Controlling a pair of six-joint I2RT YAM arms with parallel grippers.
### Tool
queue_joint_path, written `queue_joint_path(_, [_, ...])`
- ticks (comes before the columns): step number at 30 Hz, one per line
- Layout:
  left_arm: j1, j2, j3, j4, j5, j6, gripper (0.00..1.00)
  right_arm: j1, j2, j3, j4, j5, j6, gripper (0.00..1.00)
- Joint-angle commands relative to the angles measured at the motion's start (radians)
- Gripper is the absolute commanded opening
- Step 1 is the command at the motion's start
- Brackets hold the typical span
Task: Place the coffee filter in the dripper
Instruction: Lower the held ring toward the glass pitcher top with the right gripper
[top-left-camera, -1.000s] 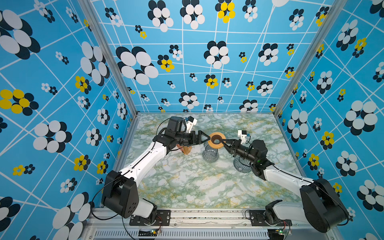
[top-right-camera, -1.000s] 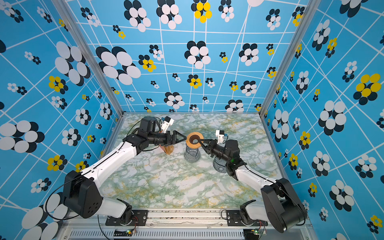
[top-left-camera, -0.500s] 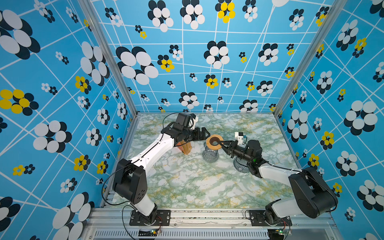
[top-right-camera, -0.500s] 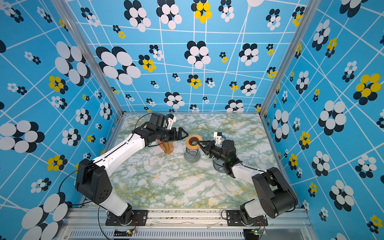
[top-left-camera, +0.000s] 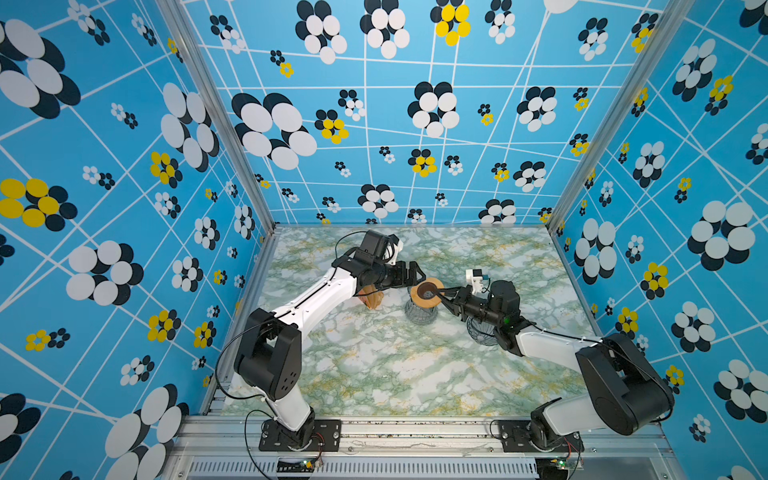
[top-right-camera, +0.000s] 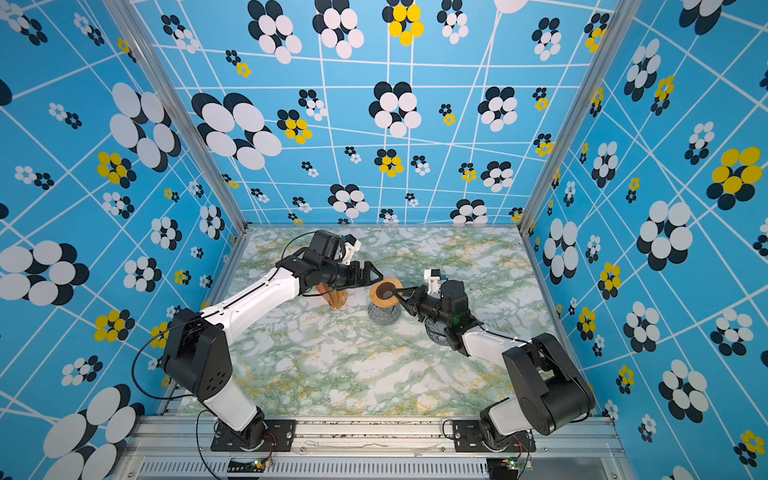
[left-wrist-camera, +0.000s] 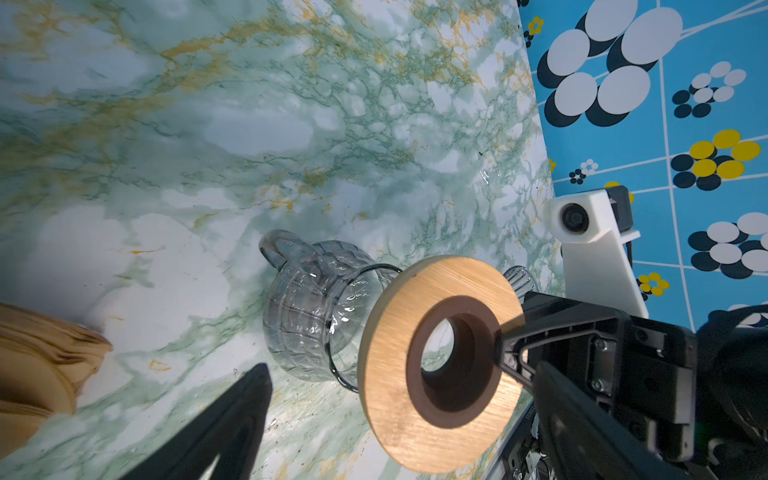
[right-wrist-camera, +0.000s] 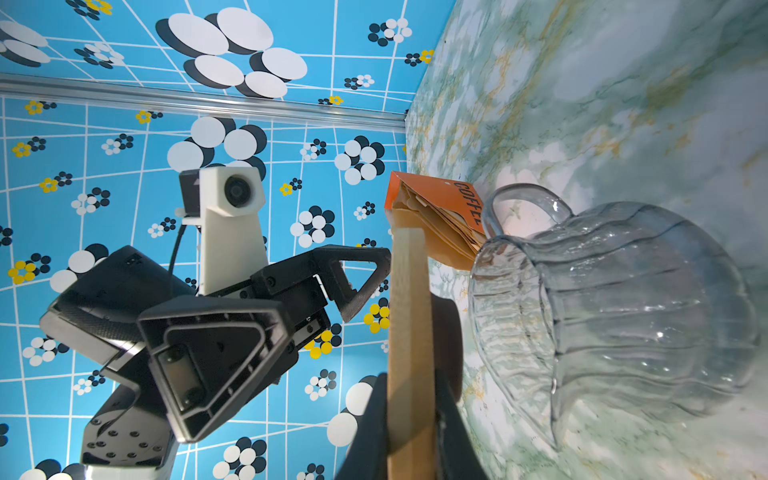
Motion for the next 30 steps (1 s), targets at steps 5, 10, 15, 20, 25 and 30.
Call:
queue_joint_path(5, [-0.016, 0.039, 0.032, -0.057, 0.024, 0.009, 0.99, 0.006, 0.041, 0.041, -0.002, -0.033, -0.032, 0.10])
queue_joint_path(10, [-0.019, 0.048, 0.023, -0.049, 0.029, 0.005, 0.99, 0.008, 0.069, 0.054, 0.002, -0.036, -0.031, 0.10])
queue_joint_path(15, [-0.018, 0.044, -0.005, 0.005, 0.050, -0.013, 0.99, 0.009, 0.098, 0.060, 0.026, -0.038, -0.023, 0.10])
queue_joint_path(20, [-0.021, 0.058, 0.000, 0.000, 0.049, -0.015, 0.99, 0.008, 0.118, 0.061, 0.044, -0.038, -0.018, 0.11])
queue_joint_path(25, [-0.022, 0.068, 0.004, -0.010, 0.045, -0.012, 0.99, 0.008, 0.136, 0.056, 0.063, -0.038, -0.012, 0.11])
queue_joint_path(30, [-0.031, 0.085, 0.016, -0.031, 0.043, -0.008, 0.99, 0.007, 0.146, 0.049, 0.078, -0.032, -0.009, 0.14])
